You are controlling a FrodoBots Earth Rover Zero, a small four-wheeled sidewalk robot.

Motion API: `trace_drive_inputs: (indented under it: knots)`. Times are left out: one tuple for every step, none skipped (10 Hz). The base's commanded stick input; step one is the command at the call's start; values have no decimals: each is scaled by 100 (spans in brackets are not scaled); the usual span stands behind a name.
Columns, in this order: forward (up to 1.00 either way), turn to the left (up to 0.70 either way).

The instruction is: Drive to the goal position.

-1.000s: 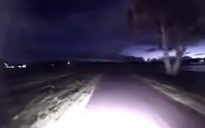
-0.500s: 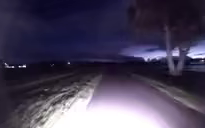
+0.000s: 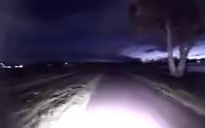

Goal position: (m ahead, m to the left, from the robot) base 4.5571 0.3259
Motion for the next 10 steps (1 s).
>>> trace_drive_inputs:
  knots:
    - [69,0]
    - [69,0]
    - [69,0]
    - [69,0]
    - [69,0]
    - [69,0]
    - [69,0]
    - [69,0]
    - [69,0]
    - [69,0]
